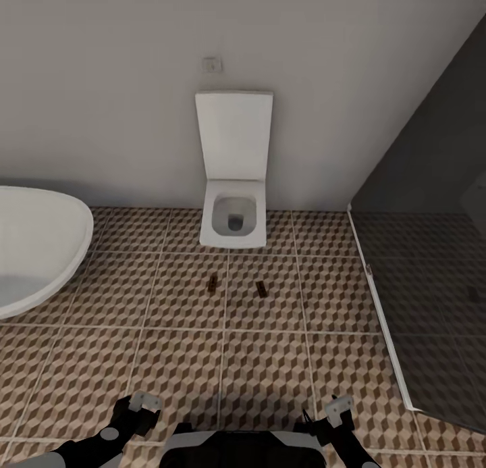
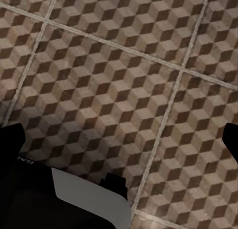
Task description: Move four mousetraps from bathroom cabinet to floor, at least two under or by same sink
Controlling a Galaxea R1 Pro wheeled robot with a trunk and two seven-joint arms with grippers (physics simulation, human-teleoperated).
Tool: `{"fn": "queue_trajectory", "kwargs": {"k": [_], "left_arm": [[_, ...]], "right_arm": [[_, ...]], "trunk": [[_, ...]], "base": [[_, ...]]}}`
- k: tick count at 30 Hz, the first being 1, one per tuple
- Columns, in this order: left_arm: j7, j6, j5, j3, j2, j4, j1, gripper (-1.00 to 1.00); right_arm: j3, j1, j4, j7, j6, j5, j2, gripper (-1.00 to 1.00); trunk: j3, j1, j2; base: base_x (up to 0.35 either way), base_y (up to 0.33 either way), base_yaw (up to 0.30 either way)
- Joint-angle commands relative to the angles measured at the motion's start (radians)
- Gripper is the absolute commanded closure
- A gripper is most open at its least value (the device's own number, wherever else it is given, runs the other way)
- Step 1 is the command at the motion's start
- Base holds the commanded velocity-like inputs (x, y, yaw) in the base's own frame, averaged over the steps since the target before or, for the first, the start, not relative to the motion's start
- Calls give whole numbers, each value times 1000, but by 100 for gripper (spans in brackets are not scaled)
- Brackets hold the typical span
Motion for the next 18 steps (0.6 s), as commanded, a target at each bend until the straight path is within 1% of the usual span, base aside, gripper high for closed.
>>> {"fn": "queue_trajectory", "kwargs": {"k": [1, 18], "left_arm": [[8, -4, 7, -9, 1, -3, -1, -100], [8, -4, 7, -9, -10, -3, -1, -100]], "right_arm": [[1, -1, 1, 0, -3, 3, 0, -100], [1, -1, 1, 0, -3, 4, 5, -100]], "trunk": [[0, 1, -2], [27, 1, -2]], "base": [[0, 0, 0], [0, 0, 0]]}}
